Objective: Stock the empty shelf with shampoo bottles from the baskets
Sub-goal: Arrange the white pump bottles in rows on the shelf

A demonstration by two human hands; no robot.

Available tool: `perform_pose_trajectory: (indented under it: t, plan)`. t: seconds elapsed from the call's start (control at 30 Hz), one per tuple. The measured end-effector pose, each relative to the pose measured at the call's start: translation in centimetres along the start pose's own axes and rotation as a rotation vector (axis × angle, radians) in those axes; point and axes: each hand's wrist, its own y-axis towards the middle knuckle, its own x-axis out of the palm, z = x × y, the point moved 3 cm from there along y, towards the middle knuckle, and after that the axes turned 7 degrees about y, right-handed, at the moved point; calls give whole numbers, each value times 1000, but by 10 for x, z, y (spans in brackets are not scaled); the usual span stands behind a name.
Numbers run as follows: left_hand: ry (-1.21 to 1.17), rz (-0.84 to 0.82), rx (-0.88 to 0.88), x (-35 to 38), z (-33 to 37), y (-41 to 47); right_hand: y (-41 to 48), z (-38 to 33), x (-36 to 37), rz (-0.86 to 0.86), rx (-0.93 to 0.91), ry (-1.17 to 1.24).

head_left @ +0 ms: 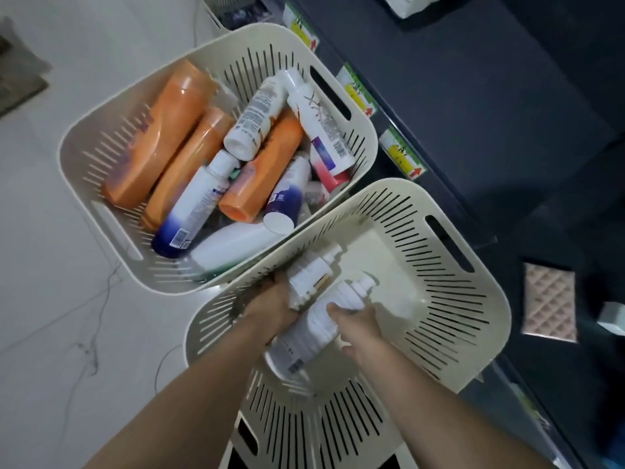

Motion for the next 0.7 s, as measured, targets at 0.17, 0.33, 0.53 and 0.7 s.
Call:
perform_pose_trajectory:
  t: [0.17, 0.33, 0.53, 0.7]
  plan:
    - [-311, -263, 57, 5, -3, 7, 18, 3, 10, -86, 89, 326]
    - [-602, -492, 56, 1, 9, -5, 17, 12, -3, -124, 52, 418]
    - [-753, -700, 207, -40, 19, -31, -15, -4, -32, -123, -132, 561]
    - [-884, -731, 265, -78, 39, -57, -55, -29, -56, -194, -257, 805]
